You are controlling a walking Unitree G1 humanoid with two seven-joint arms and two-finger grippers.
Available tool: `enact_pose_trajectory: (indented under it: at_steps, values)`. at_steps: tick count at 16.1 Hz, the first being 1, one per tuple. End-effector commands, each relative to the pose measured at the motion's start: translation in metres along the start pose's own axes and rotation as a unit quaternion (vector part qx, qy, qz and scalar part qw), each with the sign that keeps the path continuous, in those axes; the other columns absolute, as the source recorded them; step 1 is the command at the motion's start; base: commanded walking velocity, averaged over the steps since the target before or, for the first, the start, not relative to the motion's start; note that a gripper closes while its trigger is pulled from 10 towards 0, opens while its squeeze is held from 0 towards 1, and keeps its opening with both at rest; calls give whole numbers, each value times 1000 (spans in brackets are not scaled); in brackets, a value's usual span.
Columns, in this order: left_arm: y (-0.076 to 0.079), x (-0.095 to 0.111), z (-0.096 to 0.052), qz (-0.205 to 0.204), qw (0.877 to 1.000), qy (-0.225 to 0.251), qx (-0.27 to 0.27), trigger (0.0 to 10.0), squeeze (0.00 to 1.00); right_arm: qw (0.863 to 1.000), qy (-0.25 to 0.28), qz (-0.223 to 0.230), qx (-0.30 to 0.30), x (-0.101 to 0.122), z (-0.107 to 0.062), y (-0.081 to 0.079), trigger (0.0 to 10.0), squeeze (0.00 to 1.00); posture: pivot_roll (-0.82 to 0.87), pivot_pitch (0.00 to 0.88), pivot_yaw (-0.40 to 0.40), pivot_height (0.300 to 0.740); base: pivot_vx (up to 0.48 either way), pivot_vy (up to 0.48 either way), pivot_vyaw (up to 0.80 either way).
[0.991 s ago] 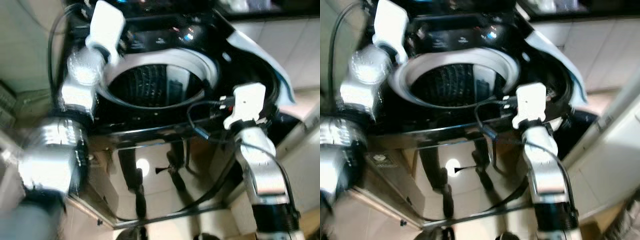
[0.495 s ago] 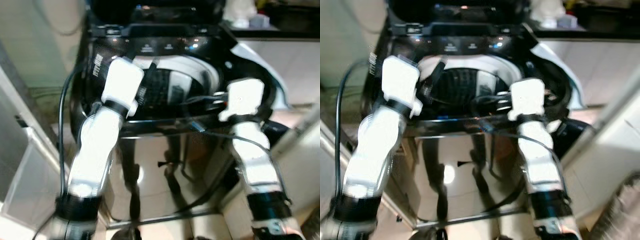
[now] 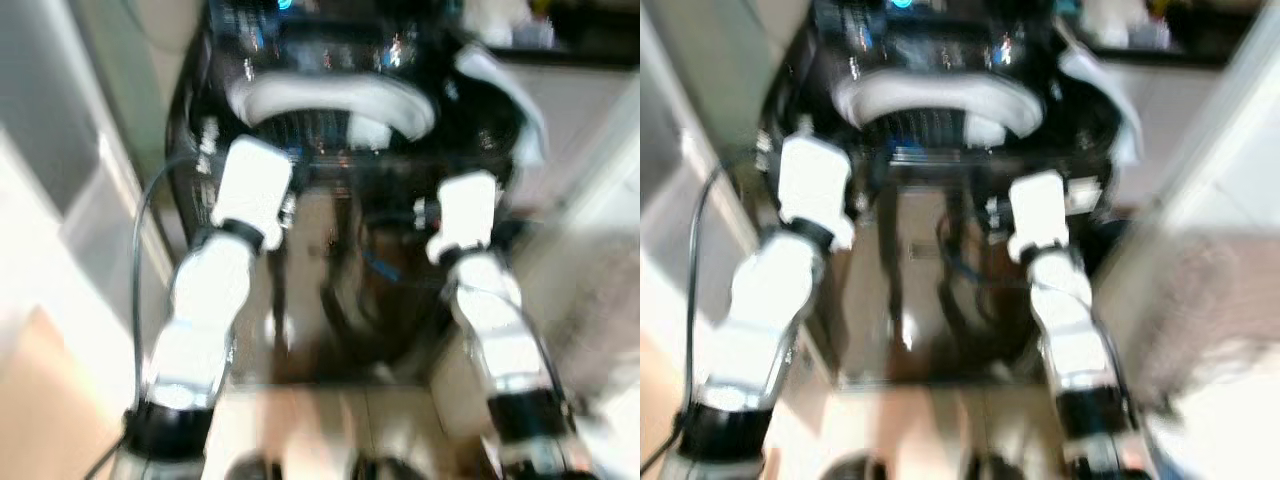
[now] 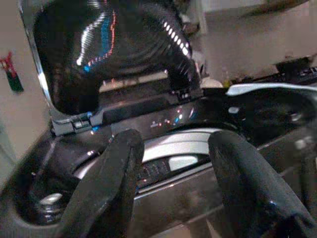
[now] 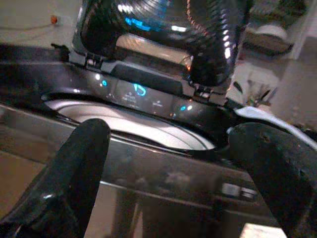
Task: Clothes washing
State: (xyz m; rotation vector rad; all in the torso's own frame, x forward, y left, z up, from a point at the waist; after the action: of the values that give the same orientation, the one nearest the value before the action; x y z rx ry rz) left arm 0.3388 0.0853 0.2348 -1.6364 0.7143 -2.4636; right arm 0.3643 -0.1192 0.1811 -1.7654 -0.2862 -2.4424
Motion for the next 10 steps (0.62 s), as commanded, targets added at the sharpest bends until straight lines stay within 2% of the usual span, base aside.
enact_pose_trajectory:
  at_steps: [1, 3, 4, 5, 6, 9, 10]
  values:
    - [-2, 2, 0, -7, 1000, -2, 9, 10000, 0, 1000, -3, -3, 1, 0, 1, 3, 10000, 0, -17, 0, -24, 740, -386, 0, 0]
    - [-4, -2, 0, -3, 1000, -10, 15, 10000, 0, 1000, -10, -6, 14, -3, 1, -3, 10000, 0, -17, 0, -24, 740, 0, 0, -203]
    - [-4, -4, 0, -1, 1000, -16, 21, 10000, 0, 1000, -3, -10, 26, 0, 1, -7, 10000, 0, -19, 0, -24, 740, 0, 0, -750]
    - [-4, -12, -1, -17, 999, -32, 24, 10000, 0, 999, 6, -19, 35, 4, 1, -10, 10000, 0, -22, 0, -22, 740, 0, 0, -756]
    - [-3, -16, -2, -16, 999, -39, 23, 10000, 0, 999, 14, -25, 40, 8, 2, -11, 10000, 0, -22, 0, -23, 740, 0, 439, -763]
    - [-3, -20, -2, -7, 999, -45, 19, 10000, 0, 998, 34, -45, 40, 16, 2, -10, 10000, 0, -27, 1, -18, 740, 0, 0, -773]
    - [-1, -23, -2, -3, 999, -52, 14, 10000, 0, 995, 67, -65, 20, 33, 4, -4, 10000, 0, -31, 2, -15, 740, 0, 0, -775]
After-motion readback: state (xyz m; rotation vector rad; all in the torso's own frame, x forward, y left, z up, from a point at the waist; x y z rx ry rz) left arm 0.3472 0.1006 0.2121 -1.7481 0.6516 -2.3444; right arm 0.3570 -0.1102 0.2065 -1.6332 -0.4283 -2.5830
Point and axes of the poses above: a point about 5 cm out from each wrist's last joint towards the gripper, its own z axis pointing out of the wrist towards the gripper, its own x axis along the axis of the wrist's last joint, y = z × x, the point moved 5 cm from there along z, pointing out of the wrist towards the gripper, and after that the axes turned 9 degrees about z, right-handed, at the moved point
